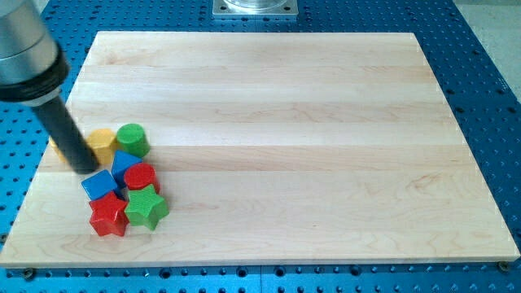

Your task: Place the yellow blocks and green circle in a diagonal line

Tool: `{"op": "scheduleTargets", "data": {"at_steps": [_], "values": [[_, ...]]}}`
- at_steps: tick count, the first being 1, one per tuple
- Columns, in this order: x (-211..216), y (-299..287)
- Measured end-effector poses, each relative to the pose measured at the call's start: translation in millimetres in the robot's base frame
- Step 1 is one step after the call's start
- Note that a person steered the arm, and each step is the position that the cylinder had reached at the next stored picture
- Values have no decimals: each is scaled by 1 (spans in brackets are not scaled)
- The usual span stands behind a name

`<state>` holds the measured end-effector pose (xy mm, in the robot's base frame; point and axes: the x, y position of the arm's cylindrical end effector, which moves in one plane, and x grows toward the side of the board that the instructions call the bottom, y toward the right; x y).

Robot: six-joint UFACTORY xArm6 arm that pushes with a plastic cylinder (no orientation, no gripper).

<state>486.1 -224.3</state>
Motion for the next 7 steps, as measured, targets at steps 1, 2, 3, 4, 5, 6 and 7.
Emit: {"op": "scheduleTargets", "data": {"at_steps": [1,2,3,4,5,6,7], "values": [[-22,47],[-38,95],[-41,123],[22,49],[36,-3],[36,-4],[36,-4]]}}
